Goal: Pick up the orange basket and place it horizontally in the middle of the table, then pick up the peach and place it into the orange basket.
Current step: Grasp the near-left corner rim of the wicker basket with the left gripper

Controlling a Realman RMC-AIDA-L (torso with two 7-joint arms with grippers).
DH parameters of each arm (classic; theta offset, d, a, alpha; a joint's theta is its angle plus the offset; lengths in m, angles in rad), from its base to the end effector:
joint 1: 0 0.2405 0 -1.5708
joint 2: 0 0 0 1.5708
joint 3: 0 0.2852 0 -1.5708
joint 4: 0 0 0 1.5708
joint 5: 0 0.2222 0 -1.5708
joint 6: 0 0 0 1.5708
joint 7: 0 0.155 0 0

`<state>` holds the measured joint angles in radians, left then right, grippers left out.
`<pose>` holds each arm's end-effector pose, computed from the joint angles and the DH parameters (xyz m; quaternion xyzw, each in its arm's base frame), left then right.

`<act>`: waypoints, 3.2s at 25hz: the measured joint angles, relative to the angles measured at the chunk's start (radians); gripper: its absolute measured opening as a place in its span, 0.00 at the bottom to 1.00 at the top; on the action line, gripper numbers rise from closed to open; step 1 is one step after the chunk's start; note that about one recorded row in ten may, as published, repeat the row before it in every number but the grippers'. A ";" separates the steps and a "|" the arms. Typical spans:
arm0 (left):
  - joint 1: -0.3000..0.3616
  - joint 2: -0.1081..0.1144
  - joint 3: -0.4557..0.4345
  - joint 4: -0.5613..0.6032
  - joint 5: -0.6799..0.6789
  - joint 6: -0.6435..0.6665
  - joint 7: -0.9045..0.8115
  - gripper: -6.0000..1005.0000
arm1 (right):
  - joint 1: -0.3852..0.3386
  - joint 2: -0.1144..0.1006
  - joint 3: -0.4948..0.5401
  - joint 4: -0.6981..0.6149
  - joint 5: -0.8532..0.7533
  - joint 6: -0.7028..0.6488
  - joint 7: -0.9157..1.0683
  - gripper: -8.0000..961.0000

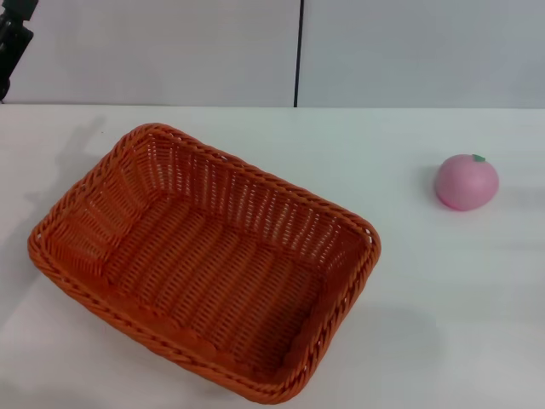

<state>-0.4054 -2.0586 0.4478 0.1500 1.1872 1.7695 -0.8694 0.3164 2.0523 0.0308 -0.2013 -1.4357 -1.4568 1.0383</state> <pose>-0.3205 0.3157 0.0357 -0.6688 -0.1879 -0.5839 0.4200 0.4200 0.2958 0.0662 -0.5493 0.3692 0.5087 0.5506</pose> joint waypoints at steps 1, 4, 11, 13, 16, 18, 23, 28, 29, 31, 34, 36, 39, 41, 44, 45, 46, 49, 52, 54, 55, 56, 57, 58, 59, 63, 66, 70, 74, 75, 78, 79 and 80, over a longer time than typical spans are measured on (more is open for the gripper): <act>0.001 0.000 -0.001 0.000 -0.001 -0.001 0.000 0.81 | 0.000 0.000 0.000 0.000 0.000 0.000 0.000 0.75; 0.004 0.000 -0.003 0.001 -0.003 -0.003 0.000 0.81 | 0.001 0.000 -0.014 0.000 0.000 0.000 0.003 0.75; 0.006 0.000 -0.005 0.002 -0.004 -0.011 0.000 0.81 | 0.005 0.000 -0.028 -0.001 0.000 0.010 0.007 0.75; 0.005 0.000 -0.004 0.003 -0.003 -0.014 0.000 0.81 | 0.008 -0.001 -0.042 -0.004 -0.001 0.010 0.019 0.75; 0.003 0.001 0.009 0.008 0.000 -0.015 -0.001 0.81 | 0.009 -0.005 -0.066 -0.009 -0.005 0.010 0.029 0.75; 0.003 0.002 0.017 0.014 0.000 -0.016 -0.004 0.81 | 0.010 -0.007 -0.085 -0.013 -0.006 0.007 0.041 0.75; 0.016 0.004 0.040 0.071 0.003 -0.032 -0.058 0.81 | 0.012 -0.010 -0.133 -0.027 -0.008 0.002 0.063 0.75; 0.024 0.013 0.088 0.177 0.036 -0.071 -0.178 0.81 | 0.012 -0.011 -0.143 -0.029 -0.009 0.003 0.069 0.75; 0.023 0.020 0.109 0.226 0.066 -0.092 -0.237 0.81 | 0.012 -0.011 -0.143 -0.029 -0.009 0.003 0.069 0.75; 0.009 0.039 0.144 0.315 0.138 -0.132 -0.347 0.81 | 0.010 -0.012 -0.143 -0.030 -0.009 0.005 0.069 0.75; -0.019 0.065 0.163 0.410 0.250 -0.171 -0.484 0.81 | 0.008 -0.012 -0.142 -0.030 -0.009 0.010 0.069 0.75; -0.046 0.084 0.167 0.493 0.369 -0.197 -0.590 0.81 | 0.007 -0.012 -0.139 -0.030 -0.009 0.012 0.069 0.75; -0.074 0.103 0.168 0.554 0.482 -0.206 -0.677 0.81 | 0.006 -0.016 -0.139 -0.030 -0.009 0.013 0.069 0.75; -0.113 0.120 0.169 0.628 0.623 -0.200 -0.781 0.81 | 0.005 -0.018 -0.139 -0.030 -0.009 0.022 0.069 0.75; -0.147 0.125 0.180 0.710 0.768 -0.177 -0.877 0.81 | 0.004 -0.019 -0.136 -0.030 -0.009 0.028 0.070 0.75; -0.175 0.122 0.209 0.792 0.896 -0.150 -0.962 0.81 | 0.004 -0.020 -0.135 -0.030 -0.007 0.029 0.071 0.75; -0.175 0.122 0.209 0.792 0.896 -0.150 -0.962 0.81 | 0.004 -0.020 -0.135 -0.030 -0.007 0.029 0.071 0.75; -0.203 0.105 0.238 0.875 1.039 -0.142 -1.044 0.81 | 0.005 -0.020 -0.135 -0.030 -0.004 0.029 0.073 0.75; -0.224 0.092 0.244 0.906 1.129 -0.145 -1.086 0.81 | 0.009 -0.020 -0.135 -0.028 -0.003 0.032 0.075 0.75; -0.235 0.087 0.244 0.909 1.172 -0.154 -1.111 0.81 | 0.009 -0.019 -0.135 -0.028 -0.003 0.035 0.075 0.75; -0.239 0.085 0.244 0.908 1.192 -0.161 -1.125 0.81 | 0.008 -0.015 -0.135 -0.028 -0.002 0.042 0.075 0.75; -0.239 0.085 0.244 0.908 1.192 -0.161 -1.125 0.81 | 0.008 -0.015 -0.135 -0.028 -0.002 0.042 0.075 0.75; -0.248 0.079 0.244 0.905 1.227 -0.167 -1.151 0.81 | 0.006 -0.013 -0.135 -0.027 -0.002 0.048 0.075 0.75; -0.251 0.077 0.244 0.905 1.239 -0.169 -1.157 0.81 | 0.006 -0.013 -0.135 -0.027 -0.002 0.048 0.075 0.75; -0.253 0.074 0.244 0.905 1.249 -0.169 -1.161 0.81 | 0.005 -0.013 -0.135 -0.026 -0.002 0.051 0.075 0.75; -0.262 0.063 0.245 0.905 1.299 -0.175 -1.172 0.81 | 0.002 -0.013 -0.134 -0.023 -0.002 0.054 0.076 0.75; -0.264 0.056 0.252 0.904 1.317 -0.181 -1.177 0.81 | 0.002 -0.012 -0.134 -0.022 -0.002 0.060 0.076 0.75; -0.265 0.044 0.291 0.904 1.347 -0.202 -1.203 0.81 | 0.000 -0.009 -0.134 -0.020 -0.001 0.062 0.076 0.75; -0.269 0.036 0.309 0.904 1.375 -0.225 -1.219 0.81 | -0.001 -0.006 -0.134 -0.021 -0.001 0.062 0.076 0.75; -0.272 0.032 0.312 0.904 1.383 -0.228 -1.220 0.81 | -0.002 -0.006 -0.134 -0.022 0.000 0.063 0.076 0.75; -0.288 0.027 0.321 0.893 1.406 -0.230 -1.239 0.81 | -0.002 -0.006 -0.134 -0.022 0.000 0.064 0.076 0.75; -0.292 0.027 0.323 0.888 1.410 -0.230 -1.244 0.81 | -0.002 -0.006 -0.134 -0.021 0.000 0.064 0.076 0.75; -0.295 0.026 0.324 0.883 1.414 -0.230 -1.250 0.81 | 0.000 -0.005 -0.134 -0.020 0.000 0.065 0.076 0.75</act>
<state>-0.7007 -2.0321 0.7716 1.0326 2.6009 1.5395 -2.1191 0.3167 2.0474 -0.1027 -0.2214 -1.4357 -1.3922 1.1140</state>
